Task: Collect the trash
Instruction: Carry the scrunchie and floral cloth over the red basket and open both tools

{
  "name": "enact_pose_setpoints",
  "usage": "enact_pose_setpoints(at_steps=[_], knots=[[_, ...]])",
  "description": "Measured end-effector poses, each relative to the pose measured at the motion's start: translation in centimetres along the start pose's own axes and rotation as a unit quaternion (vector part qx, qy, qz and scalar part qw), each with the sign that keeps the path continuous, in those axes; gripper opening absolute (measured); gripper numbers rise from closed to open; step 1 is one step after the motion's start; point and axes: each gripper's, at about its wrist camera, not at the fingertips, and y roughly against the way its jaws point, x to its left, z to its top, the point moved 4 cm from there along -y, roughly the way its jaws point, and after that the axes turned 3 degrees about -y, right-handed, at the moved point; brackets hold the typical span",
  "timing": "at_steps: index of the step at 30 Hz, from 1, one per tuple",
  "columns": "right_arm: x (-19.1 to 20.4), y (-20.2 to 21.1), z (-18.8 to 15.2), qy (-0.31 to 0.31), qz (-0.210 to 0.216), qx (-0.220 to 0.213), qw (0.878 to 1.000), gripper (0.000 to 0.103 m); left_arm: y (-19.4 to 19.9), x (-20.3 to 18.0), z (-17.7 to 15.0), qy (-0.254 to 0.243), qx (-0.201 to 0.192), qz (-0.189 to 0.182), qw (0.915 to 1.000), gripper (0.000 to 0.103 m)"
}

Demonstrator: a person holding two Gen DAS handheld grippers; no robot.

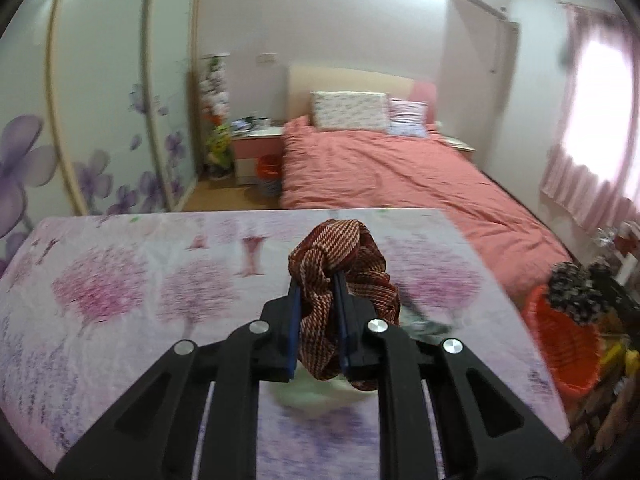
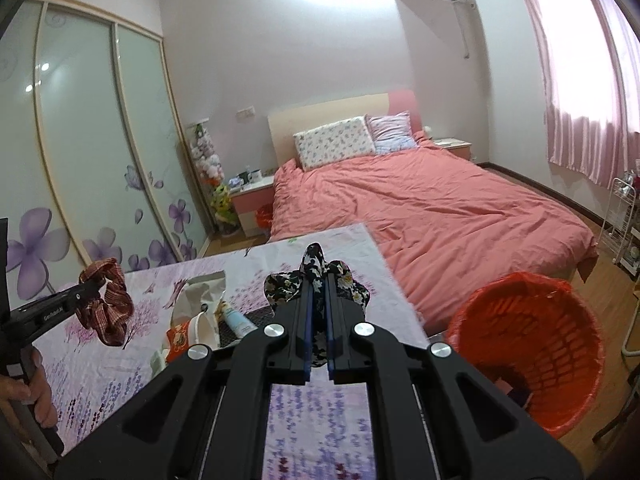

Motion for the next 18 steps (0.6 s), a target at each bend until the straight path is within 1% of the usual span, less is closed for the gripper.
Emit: enact_pose_setpoints(at_steps=[3, 7, 10, 13, 14, 18], knots=[[-1.8, 1.3, 0.4, -0.004, -0.013, -0.015, 1.0, 0.005, 0.5, -3.8, 0.1, -0.018, -0.006, -0.032, 0.9993, 0.016], [-4.5, 2.5, 0.7, -0.014, -0.032, -0.03, 0.999, 0.005, 0.8, -8.6, 0.2, -0.04, -0.01, -0.076, 0.9963, 0.016], [-6.6, 3.1, 0.8, -0.025, -0.049, -0.039, 0.998, 0.005, 0.8, -12.8, 0.1, -0.056, -0.011, -0.114, 0.9918, 0.016], [-8.9, 3.3, 0.9, -0.04, -0.065, -0.046, 0.996, 0.005, 0.5, -16.1, -0.2, -0.066, -0.01, -0.142, 0.9876, 0.016], [-9.5, 3.2, 0.8, -0.044, -0.069, -0.047, 0.996, 0.005, 0.3, -17.7, -0.2, -0.07, -0.007, -0.157, 0.9851, 0.016], [-12.5, 3.3, 0.8, -0.071, -0.084, -0.053, 0.992, 0.005, -0.8, -21.9, -0.8, -0.082, 0.002, -0.191, 0.9782, 0.016]])
